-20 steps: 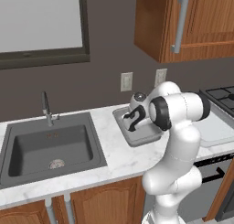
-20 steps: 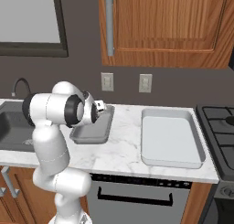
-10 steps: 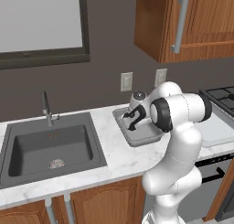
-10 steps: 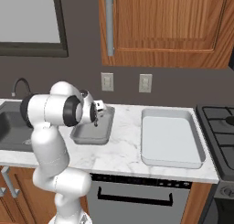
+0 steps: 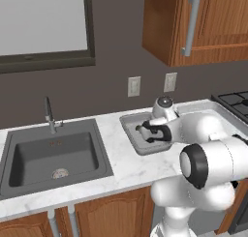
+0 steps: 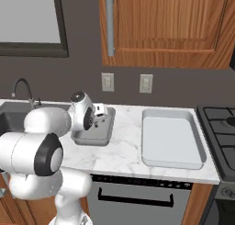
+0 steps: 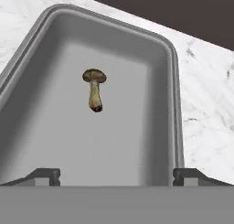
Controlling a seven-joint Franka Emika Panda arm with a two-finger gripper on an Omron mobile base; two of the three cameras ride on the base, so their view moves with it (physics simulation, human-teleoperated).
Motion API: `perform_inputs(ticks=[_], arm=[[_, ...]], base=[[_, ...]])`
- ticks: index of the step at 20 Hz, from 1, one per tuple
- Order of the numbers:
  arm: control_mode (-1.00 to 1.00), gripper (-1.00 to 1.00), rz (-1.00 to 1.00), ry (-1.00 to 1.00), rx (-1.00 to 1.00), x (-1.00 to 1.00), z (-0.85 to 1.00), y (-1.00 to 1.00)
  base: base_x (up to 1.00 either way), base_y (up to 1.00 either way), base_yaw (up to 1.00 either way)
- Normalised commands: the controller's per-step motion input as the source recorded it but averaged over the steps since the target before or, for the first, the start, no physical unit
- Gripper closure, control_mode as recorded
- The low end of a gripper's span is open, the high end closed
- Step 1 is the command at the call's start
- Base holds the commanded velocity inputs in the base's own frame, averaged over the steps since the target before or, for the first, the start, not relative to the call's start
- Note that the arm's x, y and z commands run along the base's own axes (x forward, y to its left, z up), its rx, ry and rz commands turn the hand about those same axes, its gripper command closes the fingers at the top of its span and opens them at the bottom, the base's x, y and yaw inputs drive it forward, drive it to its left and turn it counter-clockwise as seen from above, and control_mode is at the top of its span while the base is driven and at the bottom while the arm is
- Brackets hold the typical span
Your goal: Place one mushroom and one fish in each tupperware on the nearby counter, to pack two identical lunches.
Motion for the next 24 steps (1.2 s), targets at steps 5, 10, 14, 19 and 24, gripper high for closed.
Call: perform_inputs(ticks=[5,10,14,19,24], arm=[[-1.00,-1.00,-0.05,0.00,0.00,-0.99,0.93,-0.55],[-1.00,-1.00,-0.02,-0.01,0.00,-1.00,1.00,-0.38],[-1.00,-1.00,0.00,-0.02,0.00,-1.00,0.86,-0.12],[-1.00,-1.00,0.00,-0.13,0.00,-0.98,0.81,-0.08],[-1.00,-1.00,0.00,-0.14,0.00,-0.88,0.92,-0.12]], base=[[0.00,0.00,0.00],[0.00,0.00,0.00],[0.00,0.00,0.00],[0.00,0.00,0.00],[0.00,0.00,0.00]])
